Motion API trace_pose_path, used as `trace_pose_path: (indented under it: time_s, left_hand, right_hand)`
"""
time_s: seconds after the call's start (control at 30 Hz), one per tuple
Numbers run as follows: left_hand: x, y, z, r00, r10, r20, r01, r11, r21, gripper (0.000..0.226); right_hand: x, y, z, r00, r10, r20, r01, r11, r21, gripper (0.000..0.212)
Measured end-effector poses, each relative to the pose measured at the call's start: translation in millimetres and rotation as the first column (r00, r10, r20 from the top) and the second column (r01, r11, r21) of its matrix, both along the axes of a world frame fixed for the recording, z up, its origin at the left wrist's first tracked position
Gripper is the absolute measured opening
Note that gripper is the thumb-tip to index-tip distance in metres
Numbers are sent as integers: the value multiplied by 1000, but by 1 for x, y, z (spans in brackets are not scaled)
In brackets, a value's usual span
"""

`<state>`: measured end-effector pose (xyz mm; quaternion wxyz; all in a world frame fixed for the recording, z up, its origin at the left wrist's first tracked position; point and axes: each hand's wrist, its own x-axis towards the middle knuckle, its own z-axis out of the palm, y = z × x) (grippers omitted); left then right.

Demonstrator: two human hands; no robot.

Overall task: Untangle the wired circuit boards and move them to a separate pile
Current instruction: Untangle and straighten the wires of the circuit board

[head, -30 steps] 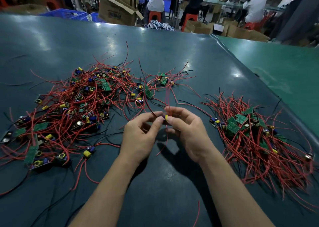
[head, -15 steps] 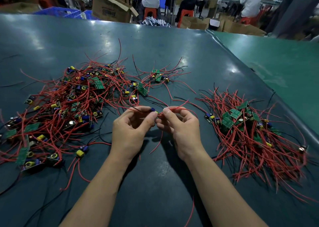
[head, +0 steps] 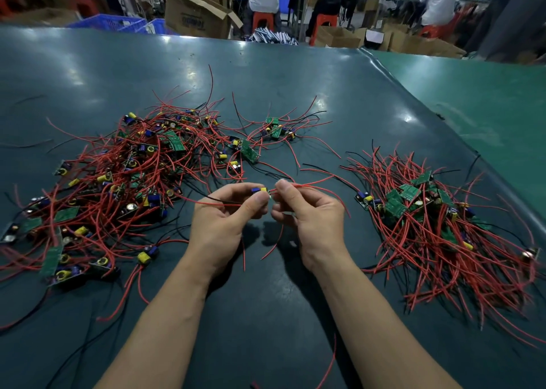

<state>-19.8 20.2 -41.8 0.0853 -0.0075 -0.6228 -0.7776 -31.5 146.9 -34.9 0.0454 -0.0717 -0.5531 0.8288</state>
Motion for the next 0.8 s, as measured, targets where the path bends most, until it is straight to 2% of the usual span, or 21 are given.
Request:
trace_pose_path:
  time_s: [0.13,0.27,0.47,0.6,0.67,0.73,0.8]
  left_hand:
    - [0,1,0,999,35,3,-35,999,20,21]
    - [0,2,-1,999,32,-5,-32,999,-3,22]
    - [1,-3,0,999,-52,16,52,999,-12,20]
    - [1,-5,1,995,-99,25,99,995,-10,20]
    - [2,-4,1,995,-100,20,101,993,-67,21]
    - [2,-3,0,995,-95,22,97,991,-96,22]
    - [2,-4,0,996,-91,25,93,990,-103,23]
  right_hand:
    - [-6,7,1,982,-184,-41,182,982,-43,25]
    - [-10,17,1,945,-326,-25,322,940,-112,27]
    - [-16,28,-1,946,-302,117,318,934,-163,43]
    - [-15,32,-2,936,-350,45,352,925,-142,24]
    - [-17,35,-1,917,-399,0,398,915,-69,5]
    - [-18,38,-4,899,-430,-82,437,893,107,21]
    - [-17,40,-6,891,-429,-148,453,848,276,20]
